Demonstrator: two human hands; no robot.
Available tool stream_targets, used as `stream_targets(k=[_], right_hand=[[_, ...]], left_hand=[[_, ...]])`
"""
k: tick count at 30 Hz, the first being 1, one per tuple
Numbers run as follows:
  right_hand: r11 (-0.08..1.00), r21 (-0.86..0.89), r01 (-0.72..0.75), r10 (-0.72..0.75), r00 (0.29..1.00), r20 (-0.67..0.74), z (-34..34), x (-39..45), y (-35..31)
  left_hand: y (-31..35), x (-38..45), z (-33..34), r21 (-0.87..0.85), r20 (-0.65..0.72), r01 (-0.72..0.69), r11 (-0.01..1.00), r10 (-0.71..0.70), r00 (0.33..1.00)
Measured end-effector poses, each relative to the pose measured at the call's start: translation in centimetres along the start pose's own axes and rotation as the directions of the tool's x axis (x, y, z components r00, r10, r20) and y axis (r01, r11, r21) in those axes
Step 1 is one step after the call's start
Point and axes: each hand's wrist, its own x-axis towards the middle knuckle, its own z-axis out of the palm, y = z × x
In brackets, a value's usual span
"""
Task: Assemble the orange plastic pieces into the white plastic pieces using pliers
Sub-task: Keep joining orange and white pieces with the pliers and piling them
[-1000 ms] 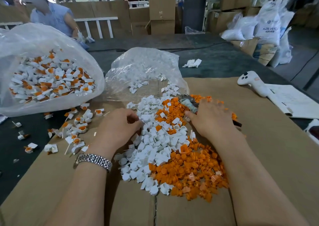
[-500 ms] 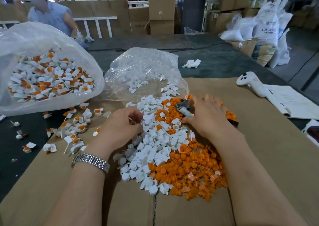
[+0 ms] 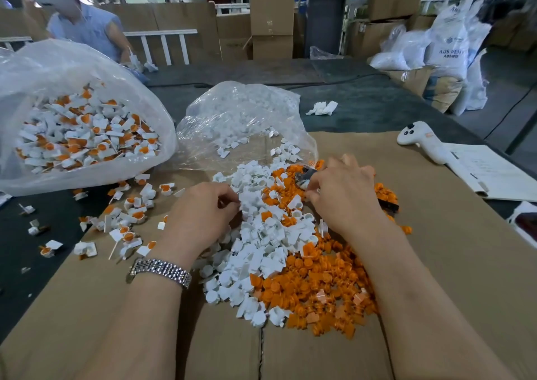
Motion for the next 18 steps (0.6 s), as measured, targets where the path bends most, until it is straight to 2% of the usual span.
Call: stream_targets(k=[3,6,18], right_hand=[[0.994,0.11,-0.016,0.022,0.998,-0.056,-0.29,0.12,-0.1],[0.98,0.199,-0.007,0.026,0.995,-0.097,-0.34,0.08,-0.28],[0.963,0.271,0.019,0.005,0.996,-0.086,-0.4,-0.03,-0.55]], left_hand=[[0.1,-0.15,0.03,-0.03,0.04,-0.003,1.0,0.004,0.999],[0.21,-0.26,0.05,-0.132,0.078,-0.031,0.991,0.042,0.996],[0.48,-0.49,0.28,-0.156,0.048,-0.097,0.983,0.106,0.993]])
